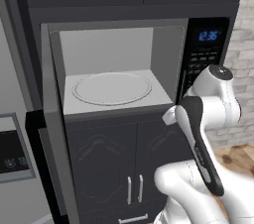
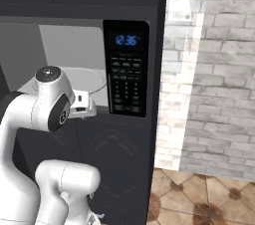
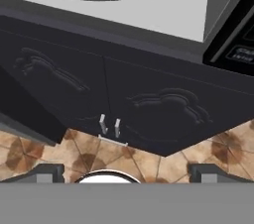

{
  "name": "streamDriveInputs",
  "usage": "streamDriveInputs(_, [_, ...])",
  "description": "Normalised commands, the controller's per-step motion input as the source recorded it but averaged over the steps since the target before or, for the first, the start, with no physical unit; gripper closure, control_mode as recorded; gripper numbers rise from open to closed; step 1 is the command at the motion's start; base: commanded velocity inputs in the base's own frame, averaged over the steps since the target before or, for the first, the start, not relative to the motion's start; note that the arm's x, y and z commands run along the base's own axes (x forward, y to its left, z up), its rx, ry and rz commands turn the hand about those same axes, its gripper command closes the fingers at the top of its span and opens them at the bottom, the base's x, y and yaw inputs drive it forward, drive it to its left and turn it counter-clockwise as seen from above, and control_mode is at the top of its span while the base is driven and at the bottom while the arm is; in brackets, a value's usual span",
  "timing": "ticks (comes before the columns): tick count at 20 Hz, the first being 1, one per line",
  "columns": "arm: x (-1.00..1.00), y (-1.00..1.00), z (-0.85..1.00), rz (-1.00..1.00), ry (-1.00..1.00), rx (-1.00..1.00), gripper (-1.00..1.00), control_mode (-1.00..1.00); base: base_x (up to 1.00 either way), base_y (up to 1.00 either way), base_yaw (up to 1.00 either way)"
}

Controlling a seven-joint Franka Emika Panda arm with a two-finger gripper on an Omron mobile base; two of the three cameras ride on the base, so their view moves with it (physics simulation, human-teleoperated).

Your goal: Place the sponge inside the microwave to prepare for sanitizing.

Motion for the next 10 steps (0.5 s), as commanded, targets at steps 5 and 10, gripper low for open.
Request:
streamDriveInputs(5, [0.23, 0.05, -0.04, -0.18, 0.00, 0.08, -1.00, -1.00, 0.00, 0.00, 0.00])
streamDriveInputs(10, [0.01, 0.01, 0.01, -0.02, 0.00, 0.00, -1.00, -1.00, 0.00, 0.00, 0.00])
